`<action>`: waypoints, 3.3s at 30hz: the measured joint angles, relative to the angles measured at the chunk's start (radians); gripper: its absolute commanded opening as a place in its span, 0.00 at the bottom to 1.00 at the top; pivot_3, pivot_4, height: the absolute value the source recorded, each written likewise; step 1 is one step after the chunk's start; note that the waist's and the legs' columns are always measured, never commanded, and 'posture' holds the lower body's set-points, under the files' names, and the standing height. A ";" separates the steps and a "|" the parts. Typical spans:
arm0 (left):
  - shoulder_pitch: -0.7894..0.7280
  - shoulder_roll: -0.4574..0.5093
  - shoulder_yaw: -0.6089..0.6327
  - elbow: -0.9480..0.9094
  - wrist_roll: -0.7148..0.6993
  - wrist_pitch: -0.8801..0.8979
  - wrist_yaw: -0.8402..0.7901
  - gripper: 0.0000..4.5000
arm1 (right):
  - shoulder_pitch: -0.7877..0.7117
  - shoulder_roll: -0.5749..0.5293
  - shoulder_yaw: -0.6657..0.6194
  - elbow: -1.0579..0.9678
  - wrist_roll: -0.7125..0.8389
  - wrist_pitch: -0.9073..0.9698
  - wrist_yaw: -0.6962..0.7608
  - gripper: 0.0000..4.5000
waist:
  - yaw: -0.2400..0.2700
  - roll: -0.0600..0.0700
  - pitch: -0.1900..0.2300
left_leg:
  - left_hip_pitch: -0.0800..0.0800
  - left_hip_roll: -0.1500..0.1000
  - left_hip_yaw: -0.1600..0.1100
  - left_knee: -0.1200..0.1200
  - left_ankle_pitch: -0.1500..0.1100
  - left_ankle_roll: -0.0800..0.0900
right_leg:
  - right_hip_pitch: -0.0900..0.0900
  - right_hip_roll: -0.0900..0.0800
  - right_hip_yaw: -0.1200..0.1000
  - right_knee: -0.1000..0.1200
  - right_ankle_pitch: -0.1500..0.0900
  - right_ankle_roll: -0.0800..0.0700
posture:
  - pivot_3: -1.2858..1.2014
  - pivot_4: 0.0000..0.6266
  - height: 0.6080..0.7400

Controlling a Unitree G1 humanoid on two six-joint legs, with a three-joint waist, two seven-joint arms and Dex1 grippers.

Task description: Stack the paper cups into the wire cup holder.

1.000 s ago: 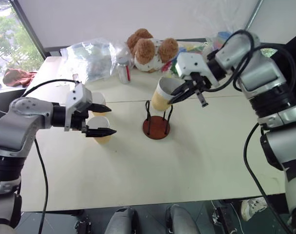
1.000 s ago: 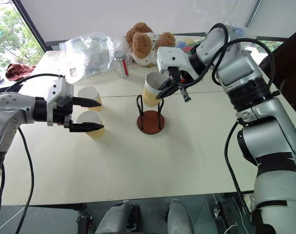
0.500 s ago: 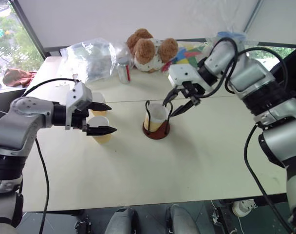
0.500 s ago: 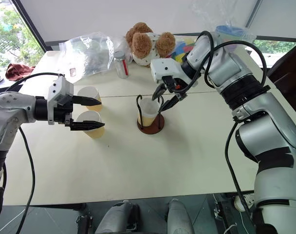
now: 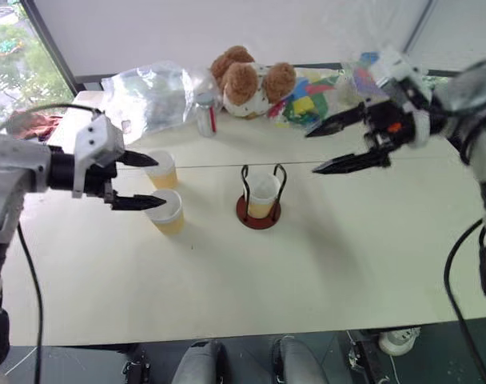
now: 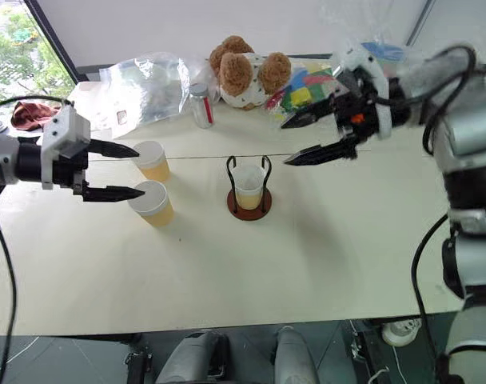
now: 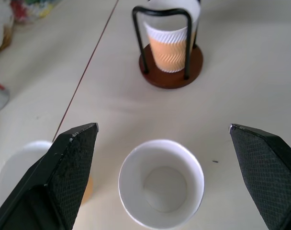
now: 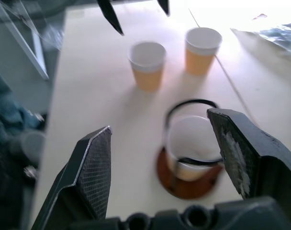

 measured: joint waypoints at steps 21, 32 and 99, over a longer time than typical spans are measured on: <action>0.025 -0.061 -0.170 0.099 0.256 -0.268 -0.064 1.00 | 0.586 0.263 -0.430 -0.522 0.414 0.330 -0.778 0.77 | 0.007 -0.002 -0.001 | 0.002 0.001 0.000 0.000 -0.003 0.005 | 0.001 0.002 0.002 0.002 0.000 0.000 | 0.52 0.24 1.00; -0.006 -0.126 -0.219 0.213 0.342 -0.386 -0.080 0.46 | 0.792 0.135 -0.360 -0.727 0.527 0.382 -0.780 0.79 | 0.007 -0.003 -0.001 | 0.002 0.001 -0.001 0.000 -0.003 0.006 | 0.002 0.002 0.002 0.001 0.000 0.000 | 0.52 0.24 1.00; -0.947 -0.739 -0.849 1.179 0.010 -0.786 -0.210 0.86 | 1.063 -0.040 -0.729 -0.709 0.286 0.285 -0.800 0.79 | 0.052 -0.012 -0.001 | -0.006 0.000 -0.002 0.014 -0.008 0.015 | 0.002 0.002 0.002 -0.001 0.002 0.004 | 0.52 0.24 1.00</action>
